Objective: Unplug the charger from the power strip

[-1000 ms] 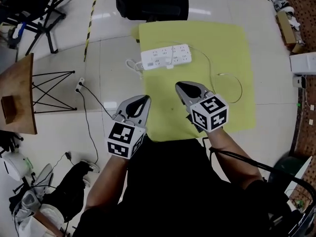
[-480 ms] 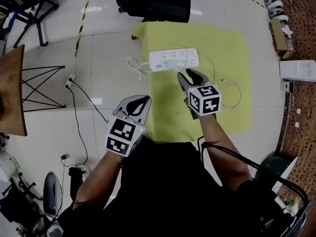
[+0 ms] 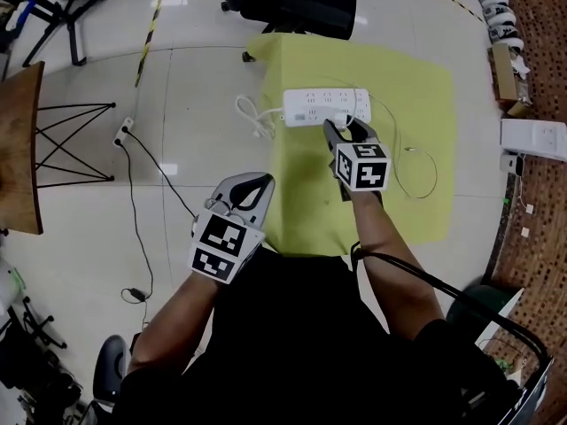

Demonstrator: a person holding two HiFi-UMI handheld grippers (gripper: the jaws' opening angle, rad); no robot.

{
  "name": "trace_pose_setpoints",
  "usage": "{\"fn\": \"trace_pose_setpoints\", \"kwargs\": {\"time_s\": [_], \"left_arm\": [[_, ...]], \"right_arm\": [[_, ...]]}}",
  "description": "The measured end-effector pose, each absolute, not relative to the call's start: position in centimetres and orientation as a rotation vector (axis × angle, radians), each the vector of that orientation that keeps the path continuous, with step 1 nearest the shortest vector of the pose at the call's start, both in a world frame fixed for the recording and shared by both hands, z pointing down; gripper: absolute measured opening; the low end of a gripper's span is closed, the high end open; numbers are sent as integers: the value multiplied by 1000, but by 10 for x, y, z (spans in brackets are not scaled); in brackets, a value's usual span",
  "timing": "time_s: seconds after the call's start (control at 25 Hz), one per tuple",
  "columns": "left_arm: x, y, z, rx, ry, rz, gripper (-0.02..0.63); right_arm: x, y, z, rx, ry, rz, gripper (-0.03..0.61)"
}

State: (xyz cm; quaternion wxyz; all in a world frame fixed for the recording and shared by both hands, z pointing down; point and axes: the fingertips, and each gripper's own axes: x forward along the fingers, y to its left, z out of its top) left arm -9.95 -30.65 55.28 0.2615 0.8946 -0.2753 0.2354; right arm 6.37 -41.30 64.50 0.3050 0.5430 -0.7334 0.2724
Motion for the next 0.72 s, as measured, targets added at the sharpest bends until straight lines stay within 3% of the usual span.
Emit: {"fn": "trace_pose_setpoints", "kwargs": {"time_s": [0.72], "left_arm": [[-117, -298, 544, 2415, -812, 614, 6]], "right_arm": [[61, -418, 641, 1431, -1931, 674, 143]]}}
